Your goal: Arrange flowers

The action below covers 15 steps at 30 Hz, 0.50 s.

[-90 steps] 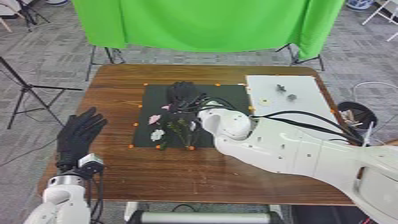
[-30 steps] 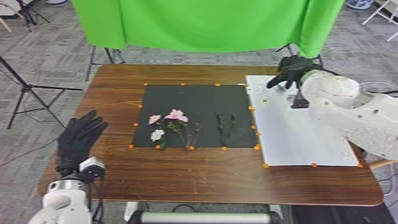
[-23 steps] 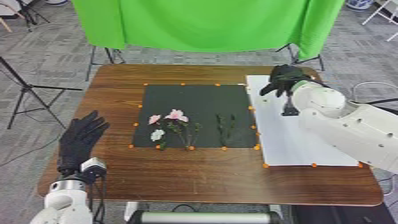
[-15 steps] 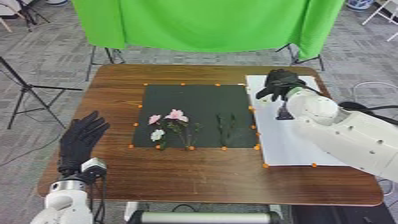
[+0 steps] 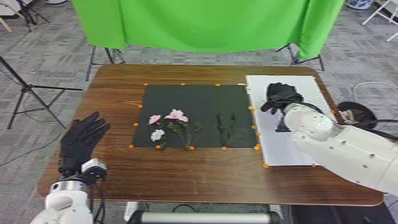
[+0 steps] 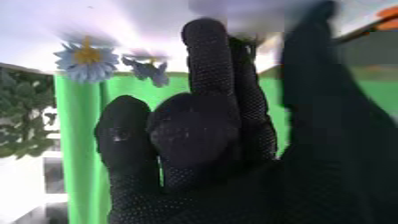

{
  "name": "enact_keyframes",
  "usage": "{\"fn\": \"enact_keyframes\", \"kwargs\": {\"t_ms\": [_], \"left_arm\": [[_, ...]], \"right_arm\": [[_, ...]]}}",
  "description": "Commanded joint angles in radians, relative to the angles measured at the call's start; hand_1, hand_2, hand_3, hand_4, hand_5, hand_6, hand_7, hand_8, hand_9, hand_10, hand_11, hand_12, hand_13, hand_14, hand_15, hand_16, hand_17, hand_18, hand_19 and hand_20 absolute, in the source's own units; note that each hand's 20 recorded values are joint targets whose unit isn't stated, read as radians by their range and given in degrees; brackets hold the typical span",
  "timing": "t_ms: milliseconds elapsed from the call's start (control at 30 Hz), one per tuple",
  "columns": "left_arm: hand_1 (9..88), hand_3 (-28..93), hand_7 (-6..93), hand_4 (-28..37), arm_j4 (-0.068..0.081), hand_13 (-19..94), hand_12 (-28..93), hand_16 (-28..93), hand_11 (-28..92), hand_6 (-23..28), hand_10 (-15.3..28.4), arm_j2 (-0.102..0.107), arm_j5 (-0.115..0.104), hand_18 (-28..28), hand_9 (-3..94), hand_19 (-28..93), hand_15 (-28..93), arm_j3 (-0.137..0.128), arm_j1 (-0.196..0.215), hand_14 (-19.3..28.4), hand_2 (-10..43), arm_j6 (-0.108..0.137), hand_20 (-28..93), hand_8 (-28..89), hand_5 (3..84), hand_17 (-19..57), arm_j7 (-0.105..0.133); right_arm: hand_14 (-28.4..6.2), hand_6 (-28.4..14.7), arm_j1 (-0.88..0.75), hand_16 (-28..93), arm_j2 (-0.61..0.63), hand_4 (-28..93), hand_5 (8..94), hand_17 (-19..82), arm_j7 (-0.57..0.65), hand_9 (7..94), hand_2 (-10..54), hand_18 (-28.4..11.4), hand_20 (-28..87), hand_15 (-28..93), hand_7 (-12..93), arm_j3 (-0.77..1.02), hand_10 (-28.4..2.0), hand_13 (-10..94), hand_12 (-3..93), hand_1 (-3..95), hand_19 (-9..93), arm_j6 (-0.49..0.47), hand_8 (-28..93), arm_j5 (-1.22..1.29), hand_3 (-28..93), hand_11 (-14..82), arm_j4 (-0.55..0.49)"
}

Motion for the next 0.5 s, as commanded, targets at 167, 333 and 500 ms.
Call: {"fn": "enact_keyframes", "kwargs": {"t_ms": [167, 333, 500], "left_arm": [[17.3, 72, 11.4, -28.3, -0.006, 39, 12, 1, 19, 4.8, 13.1, 0.003, 0.006, 13.3, 46.2, 8, 23, -0.006, 0.013, 17.6, -2.8, -0.002, 18, -7, 48.2, 9.4, -0.011], [17.3, 72, 11.5, -28.3, -0.006, 39, 13, 1, 19, 4.8, 13.1, 0.005, 0.004, 13.5, 46.2, 8, 24, -0.006, 0.010, 17.6, -2.8, 0.000, 19, -7, 48.2, 9.2, -0.006], [17.3, 72, 11.5, -28.3, -0.007, 39, 12, 1, 19, 4.8, 13.1, 0.001, 0.007, 13.7, 46.2, 8, 23, -0.001, 0.008, 17.6, -2.7, 0.000, 19, -7, 48.2, 9.0, -0.003]], "right_arm": [[-2.1, 1.6, 0.025, 29, 0.018, -23, 79.8, 64, -0.043, 90.8, -9.5, -14.6, 52, 62, 23, -0.047, -9.3, 92, 30.8, 57.7, 93, 0.163, 4, 0.021, 64, 14.1, -0.040], [-1.9, 1.6, 0.077, 30, -0.008, -23, 80.4, 65, -0.076, 91.3, -9.5, -14.3, 52, 62, 23, -0.009, -9.4, 92, 31.1, 57.8, 93, 0.178, 4, 0.182, 64, 14.1, -0.124], [-1.7, 1.7, 0.132, 30, -0.066, -23, 80.2, 65, -0.129, 90.9, -9.5, -14.2, 53, 62, 23, -0.014, -8.8, 92, 31.3, 57.7, 93, 0.109, 4, 0.331, 64, 13.2, -0.178]]}}
